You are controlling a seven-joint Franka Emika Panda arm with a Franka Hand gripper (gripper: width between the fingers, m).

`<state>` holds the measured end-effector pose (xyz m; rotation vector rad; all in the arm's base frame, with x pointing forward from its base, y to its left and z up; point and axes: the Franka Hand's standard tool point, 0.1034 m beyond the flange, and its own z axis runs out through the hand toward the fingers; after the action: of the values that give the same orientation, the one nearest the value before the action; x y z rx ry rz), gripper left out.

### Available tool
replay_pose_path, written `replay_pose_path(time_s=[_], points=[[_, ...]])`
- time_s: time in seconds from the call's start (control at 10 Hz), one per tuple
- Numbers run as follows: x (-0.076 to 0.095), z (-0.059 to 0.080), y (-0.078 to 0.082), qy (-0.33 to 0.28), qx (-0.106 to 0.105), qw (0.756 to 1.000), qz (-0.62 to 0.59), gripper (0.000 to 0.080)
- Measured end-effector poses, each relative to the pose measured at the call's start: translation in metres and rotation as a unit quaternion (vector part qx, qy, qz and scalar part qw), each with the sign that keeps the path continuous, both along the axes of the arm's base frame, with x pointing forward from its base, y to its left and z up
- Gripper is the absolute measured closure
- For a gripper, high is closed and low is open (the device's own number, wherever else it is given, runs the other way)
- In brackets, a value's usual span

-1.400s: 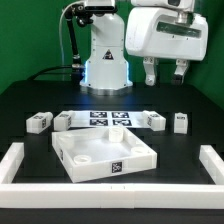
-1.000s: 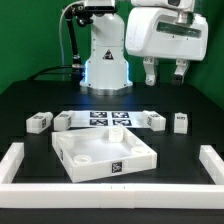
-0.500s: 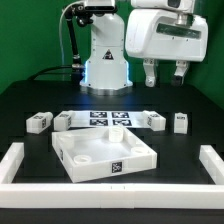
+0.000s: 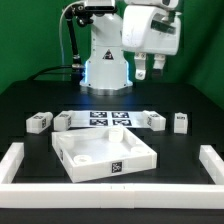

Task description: Assemble square table

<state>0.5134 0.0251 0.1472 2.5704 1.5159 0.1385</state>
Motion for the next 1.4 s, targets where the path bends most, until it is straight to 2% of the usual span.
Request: replay_pose_path(time_s=[0.4,0.6,0.8,1.1,1.2,1.4], points=[[-0.001,-0.002,0.0,0.004,0.0,1.0,-0.004,0.015],[-0.004,-0.009,-0.011,0.033,-0.018,0.997,0.071,0.015],[-0.011,-0.022,-0.015,0.051,-0.021,0.992,0.109,0.015],[-0.011,-0.023,-0.014,0.052,-0.023,0.991,0.12,0.015],[-0.011,-0.024,-0.017,0.053,-0.026,0.988,0.145,0.015],[-0.022,-0.036,-0.039,0.077,-0.039,0.953,0.289,0.015]])
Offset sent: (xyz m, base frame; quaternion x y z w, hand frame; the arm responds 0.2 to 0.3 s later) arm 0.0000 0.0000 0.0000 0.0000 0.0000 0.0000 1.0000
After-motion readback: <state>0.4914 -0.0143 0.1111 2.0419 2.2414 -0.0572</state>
